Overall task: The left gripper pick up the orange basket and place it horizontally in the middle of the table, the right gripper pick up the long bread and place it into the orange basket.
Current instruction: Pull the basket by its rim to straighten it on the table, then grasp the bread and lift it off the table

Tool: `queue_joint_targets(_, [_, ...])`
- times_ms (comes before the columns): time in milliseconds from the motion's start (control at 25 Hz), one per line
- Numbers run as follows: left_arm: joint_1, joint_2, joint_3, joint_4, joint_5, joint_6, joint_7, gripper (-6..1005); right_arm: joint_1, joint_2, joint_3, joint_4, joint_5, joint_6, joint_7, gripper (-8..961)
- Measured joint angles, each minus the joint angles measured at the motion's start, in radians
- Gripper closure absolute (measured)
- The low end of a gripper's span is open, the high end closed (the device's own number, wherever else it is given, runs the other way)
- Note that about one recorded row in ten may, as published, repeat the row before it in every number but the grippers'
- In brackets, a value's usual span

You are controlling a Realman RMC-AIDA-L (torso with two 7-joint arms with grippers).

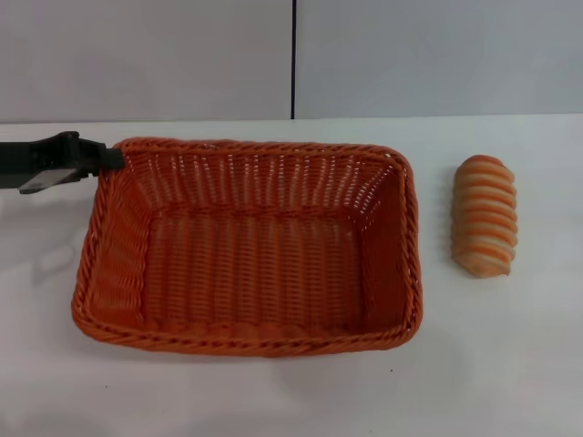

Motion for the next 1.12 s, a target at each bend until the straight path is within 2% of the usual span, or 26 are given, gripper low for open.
queue_joint_targets(520, [-0.01, 0.007, -0.015, -0.062, -0.037, 0.001, 0.111, 680, 0.013, -0.002, -0.03, 0.0, -0.002, 0.0, 0.005, 853])
queue_joint_targets(640, [-0.01, 0.007, -0.062, -0.063, -0.073, 0.009, 0.176, 667, 0.014, -0.003, -0.032, 0.0, -0.002, -0.001, 0.007, 852])
queue_joint_targets(680, [-0.011, 0.009, -0.102, -0.064, -0.103, 0.016, 0.221, 641, 0.014, -0.003, -0.032, 0.0, -0.002, -0.002, 0.008, 852])
queue_joint_targets(840, [-0.009, 0.009, -0.159, -0.078, -0.186, 0.019, 0.348, 538, 0.01, -0.007, -0.037, -0.008, -0.002, -0.008, 0.009, 850])
queue_joint_targets(880, [-0.005, 0.008, -0.176, -0.11, -0.265, 0.019, 0.454, 512, 0.0, -0.017, -0.058, -0.032, -0.003, -0.021, 0.019, 849])
queue_joint_targets(920, [-0.005, 0.008, -0.176, -0.11, -0.265, 0.019, 0.454, 486, -0.008, -0.027, -0.077, -0.05, -0.003, -0.03, 0.035, 849])
queue_joint_targets(960, [-0.002, 0.007, -0.183, -0.143, -0.336, 0.017, 0.541, 460, -0.018, -0.039, -0.099, -0.071, -0.003, -0.041, 0.062, 848])
queue_joint_targets(1000, [-0.002, 0.007, -0.186, -0.17, -0.383, 0.014, 0.603, 434, -0.018, -0.039, -0.099, -0.071, -0.003, -0.041, 0.062, 848])
queue_joint_targets(1040, [-0.002, 0.007, -0.188, -0.202, -0.427, 0.013, 0.661, 426, -0.027, -0.049, -0.116, -0.094, -0.003, -0.051, 0.096, 848])
queue_joint_targets(1080, [-0.008, 0.008, -0.193, -0.289, -0.518, 0.009, 0.8, 418, -0.046, -0.064, -0.132, -0.147, -0.003, -0.07, 0.154, 847])
queue_joint_targets(1120, [-0.008, 0.008, -0.193, -0.289, -0.518, 0.009, 0.8, 410, -0.056, -0.067, -0.134, -0.184, -0.003, -0.082, 0.184, 847])
